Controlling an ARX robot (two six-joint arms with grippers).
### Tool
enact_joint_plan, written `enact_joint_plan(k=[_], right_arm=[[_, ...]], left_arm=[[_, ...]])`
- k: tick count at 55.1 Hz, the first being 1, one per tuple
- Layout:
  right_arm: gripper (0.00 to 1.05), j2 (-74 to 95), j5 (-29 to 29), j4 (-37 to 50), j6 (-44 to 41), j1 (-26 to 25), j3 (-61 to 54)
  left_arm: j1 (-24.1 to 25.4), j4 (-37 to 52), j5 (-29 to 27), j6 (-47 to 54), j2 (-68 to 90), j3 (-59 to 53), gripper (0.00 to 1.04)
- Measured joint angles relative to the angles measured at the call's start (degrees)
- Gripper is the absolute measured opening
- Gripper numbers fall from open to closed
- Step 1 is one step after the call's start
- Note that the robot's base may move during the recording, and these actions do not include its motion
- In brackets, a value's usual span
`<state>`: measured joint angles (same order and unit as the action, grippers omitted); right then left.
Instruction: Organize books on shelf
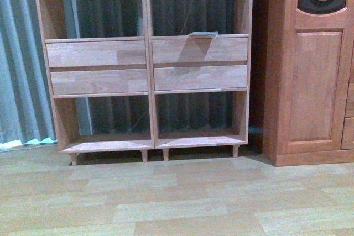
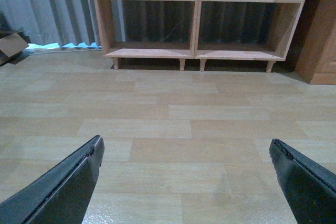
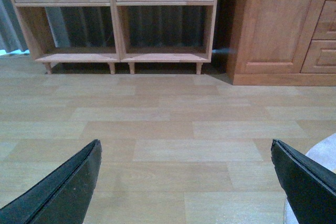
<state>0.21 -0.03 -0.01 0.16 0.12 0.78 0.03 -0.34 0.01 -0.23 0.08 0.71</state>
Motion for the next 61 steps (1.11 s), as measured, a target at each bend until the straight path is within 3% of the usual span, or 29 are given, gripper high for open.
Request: enact_joint_plan(k=[61], right_arm=[[0.98, 0.0, 0.0, 0.0, 0.0, 0.0, 0.0]], left_arm=[[0.02, 0.0, 0.0, 0.0, 0.0, 0.0, 0.97]])
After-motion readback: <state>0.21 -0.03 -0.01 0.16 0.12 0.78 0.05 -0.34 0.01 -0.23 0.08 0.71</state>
